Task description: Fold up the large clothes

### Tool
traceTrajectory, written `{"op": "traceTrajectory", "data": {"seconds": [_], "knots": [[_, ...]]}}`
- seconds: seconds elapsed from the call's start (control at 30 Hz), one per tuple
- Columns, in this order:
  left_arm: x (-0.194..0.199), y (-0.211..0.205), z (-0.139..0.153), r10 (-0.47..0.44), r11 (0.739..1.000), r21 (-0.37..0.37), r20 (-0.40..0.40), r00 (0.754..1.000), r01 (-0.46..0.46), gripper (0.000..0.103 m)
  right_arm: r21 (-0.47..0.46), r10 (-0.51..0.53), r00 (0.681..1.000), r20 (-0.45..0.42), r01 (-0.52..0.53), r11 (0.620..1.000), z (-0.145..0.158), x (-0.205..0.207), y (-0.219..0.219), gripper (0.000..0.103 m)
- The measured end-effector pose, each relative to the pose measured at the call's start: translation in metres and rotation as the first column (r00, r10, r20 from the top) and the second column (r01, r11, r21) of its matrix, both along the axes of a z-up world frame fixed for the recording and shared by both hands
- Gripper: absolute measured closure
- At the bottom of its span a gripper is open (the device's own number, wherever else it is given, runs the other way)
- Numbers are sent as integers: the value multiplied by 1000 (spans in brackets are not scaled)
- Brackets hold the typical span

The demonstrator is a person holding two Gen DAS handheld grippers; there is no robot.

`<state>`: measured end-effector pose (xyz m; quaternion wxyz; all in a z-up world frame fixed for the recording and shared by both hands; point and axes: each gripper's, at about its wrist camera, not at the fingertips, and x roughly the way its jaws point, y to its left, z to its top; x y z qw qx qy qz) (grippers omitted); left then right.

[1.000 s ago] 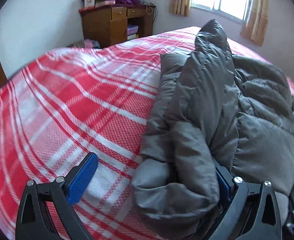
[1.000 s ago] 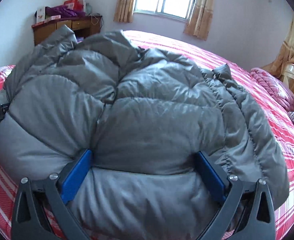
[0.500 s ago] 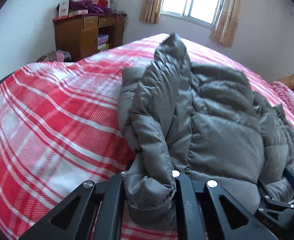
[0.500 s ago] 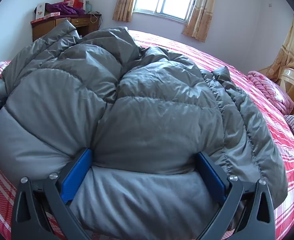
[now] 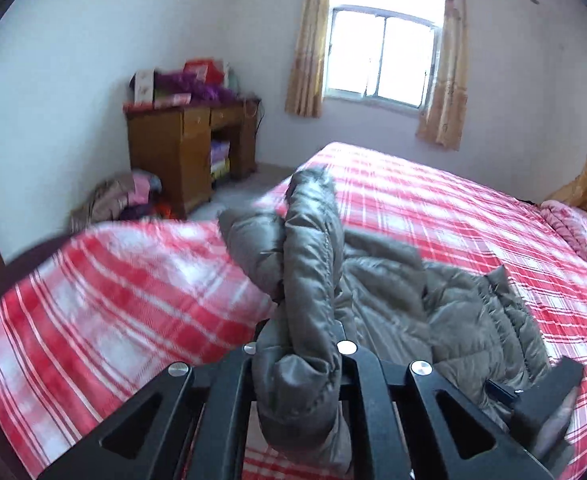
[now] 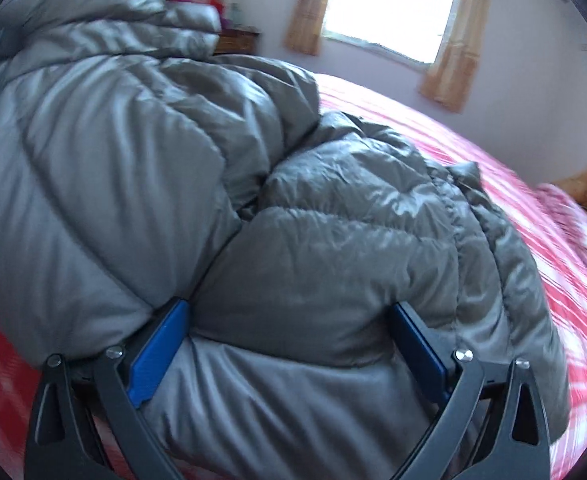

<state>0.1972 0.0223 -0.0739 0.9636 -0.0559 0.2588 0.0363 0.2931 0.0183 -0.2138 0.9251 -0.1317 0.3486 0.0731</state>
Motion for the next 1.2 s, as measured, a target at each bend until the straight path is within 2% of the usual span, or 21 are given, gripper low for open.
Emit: {"op": "traceTrajectory", "data": {"seconds": [0.07, 0.13, 0.2, 0.3, 0.37, 0.4, 0.47, 0.57, 0.67, 0.77, 0.8, 0.87, 0.97, 1.0, 1.03, 1.1, 1.13, 1.2], "knots": [[-2, -19, 12, -36, 999, 27, 21, 999, 35, 97, 24, 45, 999, 18, -45, 999, 19, -13, -11, 5], [-1, -53, 22, -90, 993, 86, 55, 994, 85, 97, 38, 46, 994, 97, -50, 998, 44, -34, -43, 0], [-1, -93, 28, -158, 978, 148, 77, 984, 145, 97, 66, -23, 990, 142, 13, 998, 58, -45, -89, 0], [2, -147, 27, -264, 944, 228, 85, 961, 239, 97, 119, -177, 976, 130, 162, 980, 57, -46, -163, 0], [4, -194, 17, -342, 902, 302, 66, 937, 308, 97, 103, -313, 943, 114, 302, 948, 42, -46, -219, 0], [5, -216, 9, -374, 879, 337, 51, 926, 336, 97, 97, -350, 931, 104, 341, 935, 37, -44, -231, 0], [4, -259, -12, -427, 820, 429, 21, 904, 378, 97, 127, -455, 888, 65, 445, 887, 19, -47, -279, 0], [6, -308, -49, -487, 750, 485, -56, 872, 450, 97, 164, -543, 840, 8, 535, 829, -4, -51, -319, 0], [5, -338, -85, -510, 692, 527, -127, 851, 493, 97, 222, -570, 819, -60, 568, 793, -15, -53, -340, 0], [-11, -352, -94, -519, 633, 605, -131, 845, 483, 91, 273, -567, 820, -86, 566, 778, -13, -53, -354, 0], [-15, -353, -91, -521, 628, 612, -128, 844, 481, 89, 276, -560, 823, -92, 562, 780, -14, -51, -353, 0], [-26, -349, -74, -522, 630, 620, -109, 846, 468, 82, 274, -553, 826, -106, 559, 783, -17, -48, -354, 0], [-52, -327, -28, -553, 677, 572, -20, 833, 463, 41, 278, -551, 828, -110, 557, 782, -18, -49, -354, 0], [-61, -316, -13, -553, 700, 554, 21, 833, 451, 18, 278, -551, 827, -111, 558, 782, -19, -47, -357, 0], [-65, -307, -2, -546, 720, 540, 53, 836, 436, 8, 274, -552, 826, -113, 559, 782, -18, -46, -357, 2], [-69, -278, 27, -515, 776, 488, 125, 848, 400, 7, 257, -551, 827, -112, 559, 788, -16, -45, -357, 24], [-62, -266, 35, -475, 804, 466, 130, 870, 369, 6, 239, -549, 828, -112, 559, 794, -12, -43, -356, 28], [-31, -232, 46, -347, 872, 409, 126, 930, 270, 6, 245, -548, 829, -110, 557, 794, 0, -40, -356, 29]]}}
